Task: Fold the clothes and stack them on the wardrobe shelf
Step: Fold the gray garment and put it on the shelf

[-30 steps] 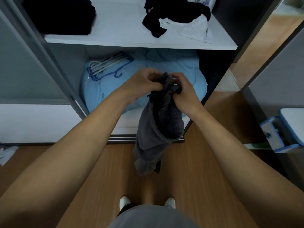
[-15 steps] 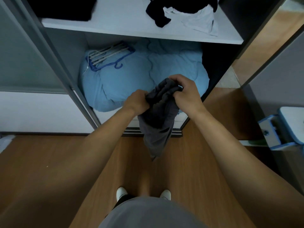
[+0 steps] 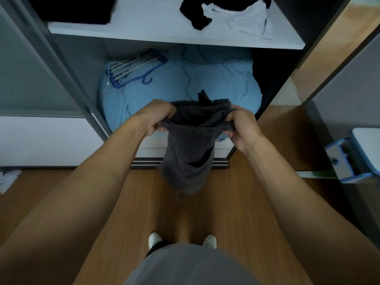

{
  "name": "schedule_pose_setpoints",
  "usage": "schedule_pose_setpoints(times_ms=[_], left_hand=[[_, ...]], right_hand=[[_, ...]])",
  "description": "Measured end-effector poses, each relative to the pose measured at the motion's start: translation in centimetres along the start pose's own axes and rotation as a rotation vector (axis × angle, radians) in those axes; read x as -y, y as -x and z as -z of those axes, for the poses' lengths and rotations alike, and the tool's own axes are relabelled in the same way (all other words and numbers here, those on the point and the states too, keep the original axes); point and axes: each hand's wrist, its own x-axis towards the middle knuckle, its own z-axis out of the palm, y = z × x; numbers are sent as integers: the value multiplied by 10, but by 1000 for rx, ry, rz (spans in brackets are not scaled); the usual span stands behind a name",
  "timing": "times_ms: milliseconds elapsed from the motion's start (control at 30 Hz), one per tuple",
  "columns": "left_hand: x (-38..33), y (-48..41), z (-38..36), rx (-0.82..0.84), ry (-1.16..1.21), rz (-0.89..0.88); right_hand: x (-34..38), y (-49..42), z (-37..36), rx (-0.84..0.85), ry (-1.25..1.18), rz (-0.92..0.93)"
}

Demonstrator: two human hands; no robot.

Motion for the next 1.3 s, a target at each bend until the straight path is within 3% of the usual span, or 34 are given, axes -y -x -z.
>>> schedule_pose_setpoints(times_ms=[100,167,300,400,467,600,667,800,900,967,1033,1100,1200,1300], left_hand=[[-6,5,1,83,20,-17],[-5,6,4,155,-25,-41],[0,4,9,95,-316,-90],[0,8,24,111,-504,14],[-1,10,31,147,-427,83],[-4,5,36,43,-147,38],[-3,3,38,15,-33,35],[-1,5,48,211,177,12],[4,8,60,413,175,-111],[9,11,59,450,7,-182],[12,15,48,363,-219,-249],[13,13,35,181,-272,-344],[13,6,28,-9,-91,-370],[20,1,30,-23,72,-431]], right_hand=[[7,3,1,188,-249,-110],[7,3,-1,224,-178,-105],[1,0,-8,33,21,-12],[-1,0,-8,30,95,28],[1,2,-9,89,154,49],[5,10,-5,323,25,-14],[4,13,2,405,81,34],[-4,17,0,335,461,340],[-3,16,-2,226,485,431],[1,15,0,137,455,456],[3,14,4,101,431,446],[5,15,7,104,541,466],[10,15,13,96,715,553],[16,14,19,151,519,540]])
